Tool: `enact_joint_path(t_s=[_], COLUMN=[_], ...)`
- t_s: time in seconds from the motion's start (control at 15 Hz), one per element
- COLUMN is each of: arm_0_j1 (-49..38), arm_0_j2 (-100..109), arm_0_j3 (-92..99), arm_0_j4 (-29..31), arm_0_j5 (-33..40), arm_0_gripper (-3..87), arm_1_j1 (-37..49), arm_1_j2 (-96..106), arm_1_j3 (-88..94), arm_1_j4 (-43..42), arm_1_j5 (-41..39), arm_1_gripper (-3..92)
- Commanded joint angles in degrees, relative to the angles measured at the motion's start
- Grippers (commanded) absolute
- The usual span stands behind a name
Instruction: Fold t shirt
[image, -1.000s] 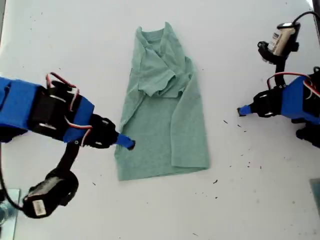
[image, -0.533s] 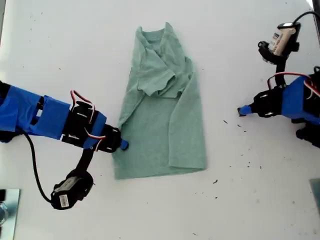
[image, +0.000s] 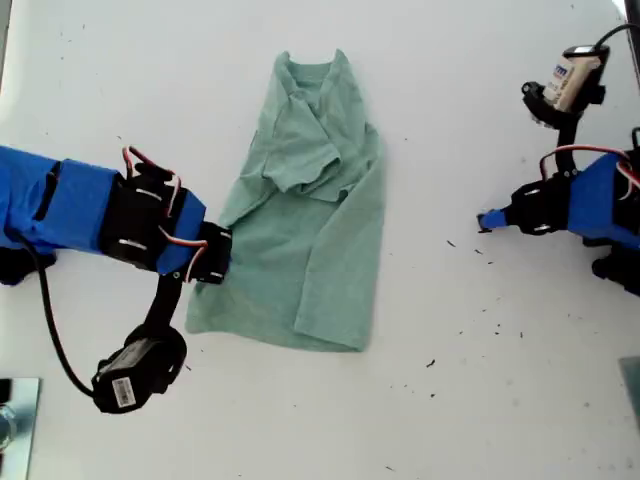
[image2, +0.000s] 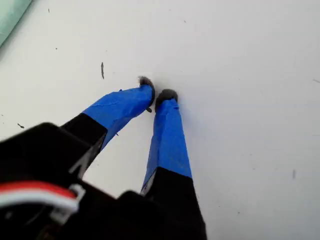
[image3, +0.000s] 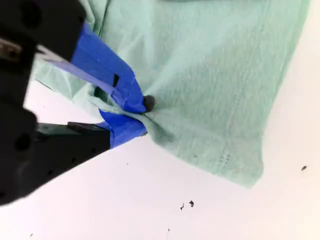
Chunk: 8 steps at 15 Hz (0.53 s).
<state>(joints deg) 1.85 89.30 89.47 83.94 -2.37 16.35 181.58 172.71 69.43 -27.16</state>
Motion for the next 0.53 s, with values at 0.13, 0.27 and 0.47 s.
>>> enact_joint_path(t_s=[0.13,0.27,0.47], arm_0_j1=[-1.76,-0.88,-0.44], arm_0_j2=[-2.11,-11.69,-20.74], arm_0_j3=[-15.47,-29.79,-39.02], arm_0_j4=[2.02,2.37,-6.77], arm_0_j5=[3.60,5.45,7.03], arm_0_gripper=[-0.1,-0.1,0.4], arm_1_j1=[0.44,0.53,0.53], arm_1_j2=[4.66,4.66,4.66], arm_1_j3=[0.53,0.53,0.53], arm_1_j4=[2.90,2.90,2.72], arm_1_j5=[0.26,0.09,-0.09], arm_1_gripper=[4.5,4.5,4.6])
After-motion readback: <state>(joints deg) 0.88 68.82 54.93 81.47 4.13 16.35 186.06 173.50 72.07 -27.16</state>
